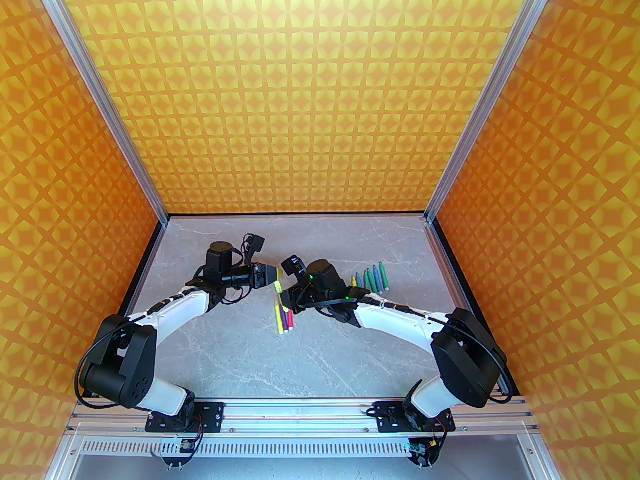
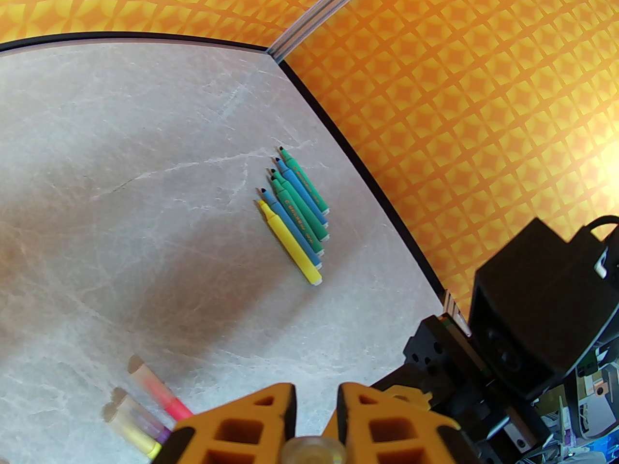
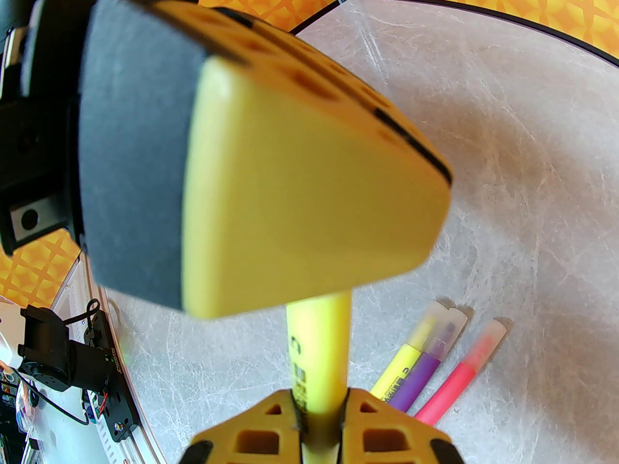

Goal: Open the pen caps

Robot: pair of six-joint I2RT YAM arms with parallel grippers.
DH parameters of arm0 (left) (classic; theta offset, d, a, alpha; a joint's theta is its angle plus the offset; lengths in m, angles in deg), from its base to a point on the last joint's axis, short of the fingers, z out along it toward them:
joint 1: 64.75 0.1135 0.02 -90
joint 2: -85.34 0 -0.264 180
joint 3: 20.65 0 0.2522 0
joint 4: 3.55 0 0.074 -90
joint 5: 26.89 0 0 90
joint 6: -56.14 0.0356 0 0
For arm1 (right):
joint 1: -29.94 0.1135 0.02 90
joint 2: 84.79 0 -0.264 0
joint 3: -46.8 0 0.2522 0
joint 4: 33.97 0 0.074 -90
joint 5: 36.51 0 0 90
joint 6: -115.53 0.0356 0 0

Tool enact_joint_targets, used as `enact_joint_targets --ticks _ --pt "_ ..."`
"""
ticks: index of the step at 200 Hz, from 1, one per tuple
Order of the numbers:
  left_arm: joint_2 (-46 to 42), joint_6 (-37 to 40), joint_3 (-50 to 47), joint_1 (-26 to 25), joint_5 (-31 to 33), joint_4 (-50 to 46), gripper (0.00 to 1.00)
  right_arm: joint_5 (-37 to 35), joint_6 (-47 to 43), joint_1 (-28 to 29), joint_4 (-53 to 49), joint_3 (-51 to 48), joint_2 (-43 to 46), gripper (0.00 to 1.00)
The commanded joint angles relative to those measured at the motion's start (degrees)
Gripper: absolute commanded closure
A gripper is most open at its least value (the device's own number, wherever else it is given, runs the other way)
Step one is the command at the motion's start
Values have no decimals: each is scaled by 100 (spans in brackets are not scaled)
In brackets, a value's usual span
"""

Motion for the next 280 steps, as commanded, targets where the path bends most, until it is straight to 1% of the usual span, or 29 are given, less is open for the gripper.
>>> enact_joint_targets --ticks 1,10,26,50,90,99,111,131,176,226,261,280 --pt "82 -81 167 -24 -120 157 84 -125 -63 1 120 -98 156 80" --pt "100 -104 179 -21 -119 170 85 -124 -64 2 142 -116 163 74" --pt "105 -157 179 -26 -142 221 87 -130 -72 0 166 -126 138 69" --pt "80 -228 164 -24 -196 311 90 -117 -57 0 203 -113 80 66" --pt "-53 -297 63 -27 -225 406 90 -41 -13 0 331 -36 -82 66" --pt "-71 -319 32 -28 -224 450 90 -16 9 0 370 -21 -132 67" --pt "-95 -336 -7 -28 -225 473 90 21 26 0 400 -1 -169 76" --pt "-125 -363 -60 -20 -225 544 91 48 34 0 402 7 -211 87" --pt "-87 -548 -110 -12 -199 850 95 120 8 0 401 -240 -110 100" --pt "-126 -589 -117 65 -40 853 96 171 -62 0 373 -774 135 100" --pt "-174 -766 -133 171 224 931 100 191 -105 0 384 -1143 317 100" --pt "-135 -920 -153 195 408 1031 100 216 -94 0 424 -1330 379 100"
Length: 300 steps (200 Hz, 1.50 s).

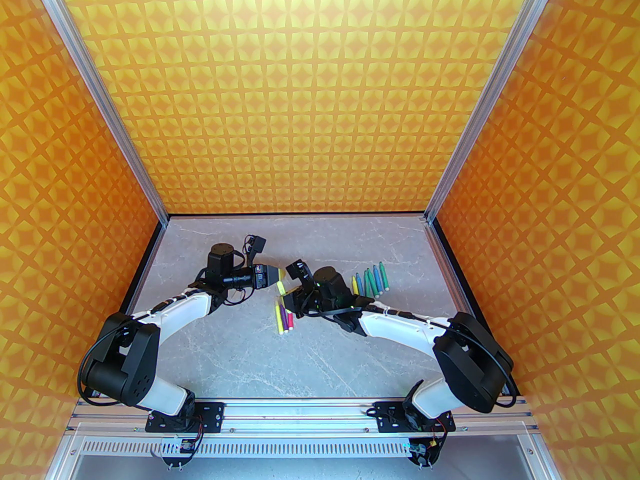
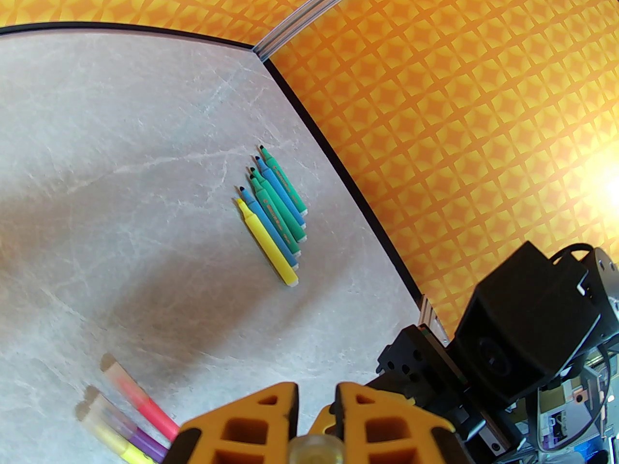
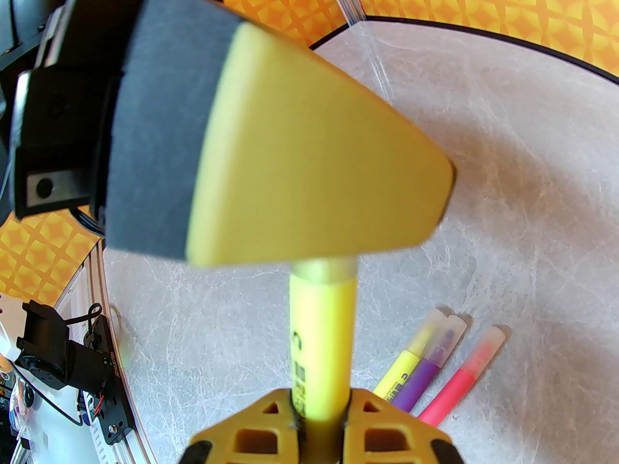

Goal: Open the pen caps

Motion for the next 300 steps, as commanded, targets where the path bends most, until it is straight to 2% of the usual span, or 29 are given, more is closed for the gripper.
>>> enact_joint_targets --ticks 1,81,113,149,185,228,300 --pt "-160 -271 47 224 541 531 100 169 -90 4 -695 -451 80 100" --pt "-29 -579 66 328 901 650 100 11 66 4 -392 -1005 267 100" --pt "-12 26 301 333 1059 -461 100 -950 54 -4 -775 -863 332 100" --pt "-94 993 651 331 1860 -2240 100 -2096 196 -40 -1041 -702 316 100" --pt "-1 1563 1013 327 2591 -3514 98 -2907 455 -176 -1252 -538 180 100" --pt "371 1805 1246 327 2920 -4215 95 -3473 500 -389 -1433 -380 85 100" --pt "978 1876 1498 275 3508 -4817 95 -3737 496 -814 -1857 -36 -259 100"
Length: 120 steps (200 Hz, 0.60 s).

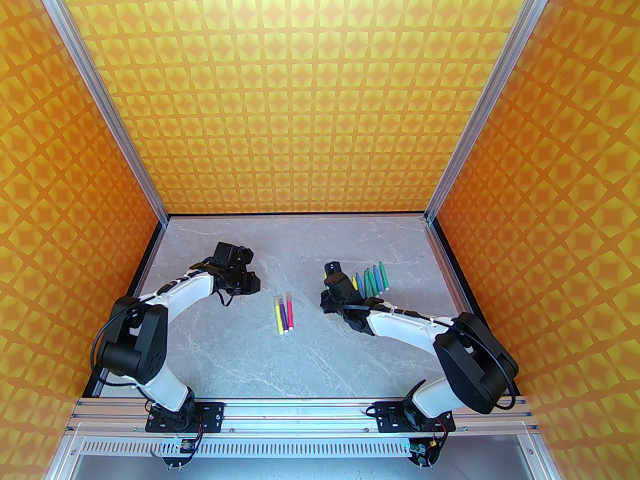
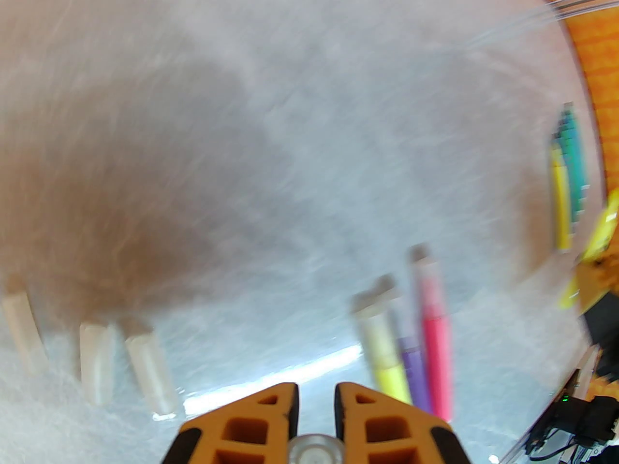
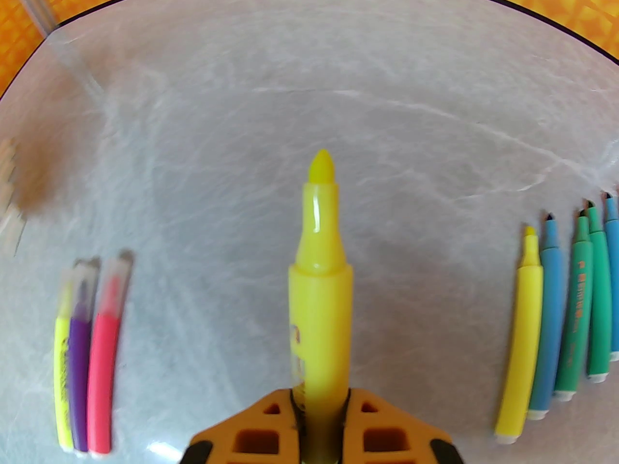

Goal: Open the pen caps

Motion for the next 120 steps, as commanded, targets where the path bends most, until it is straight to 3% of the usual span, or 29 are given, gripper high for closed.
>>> enact_joint_targets --ticks 1,120 --pt "89 149 243 -18 376 -386 95 -245 103 -121 -246 147 -168 100" --pt "754 176 606 -161 895 -858 91 -664 331 -517 -747 473 -878 100"
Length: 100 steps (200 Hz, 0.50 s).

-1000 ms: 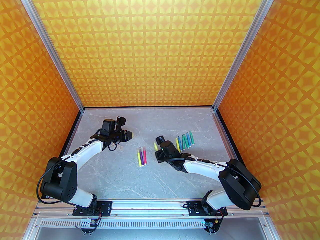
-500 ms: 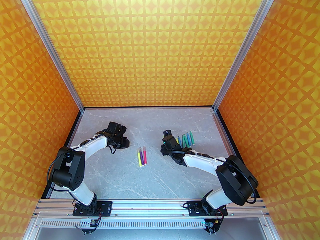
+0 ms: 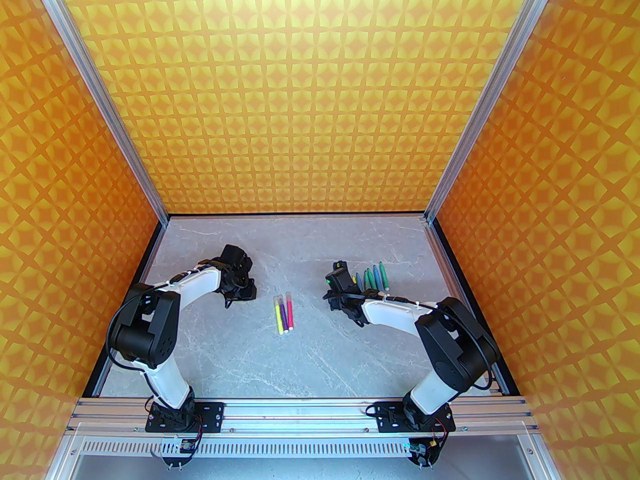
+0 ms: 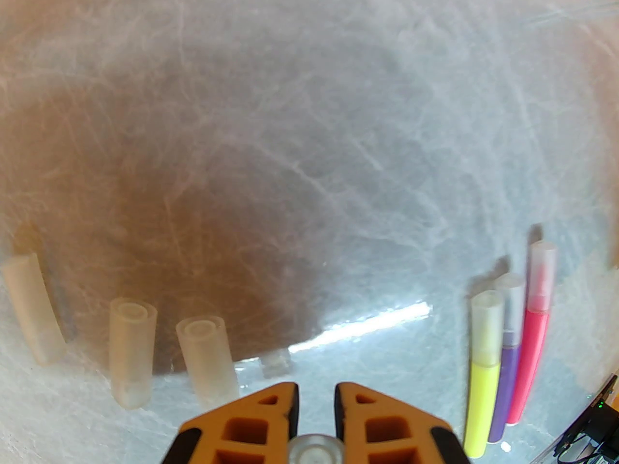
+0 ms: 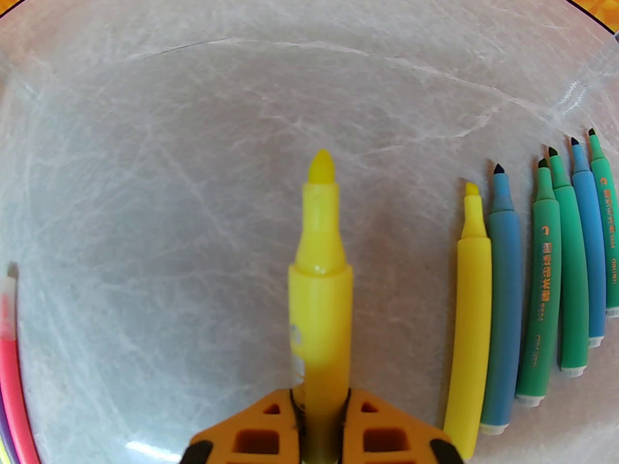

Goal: Open the pen caps

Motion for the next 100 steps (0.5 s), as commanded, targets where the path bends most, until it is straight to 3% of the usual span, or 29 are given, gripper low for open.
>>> enact_joint_targets --ticks 1,100 --pt "112 76 217 -56 205 -177 91 -281 214 -134 -239 130 -139 100" --pt "440 41 344 -122 484 -265 83 -571 466 -298 -620 298 -393 100"
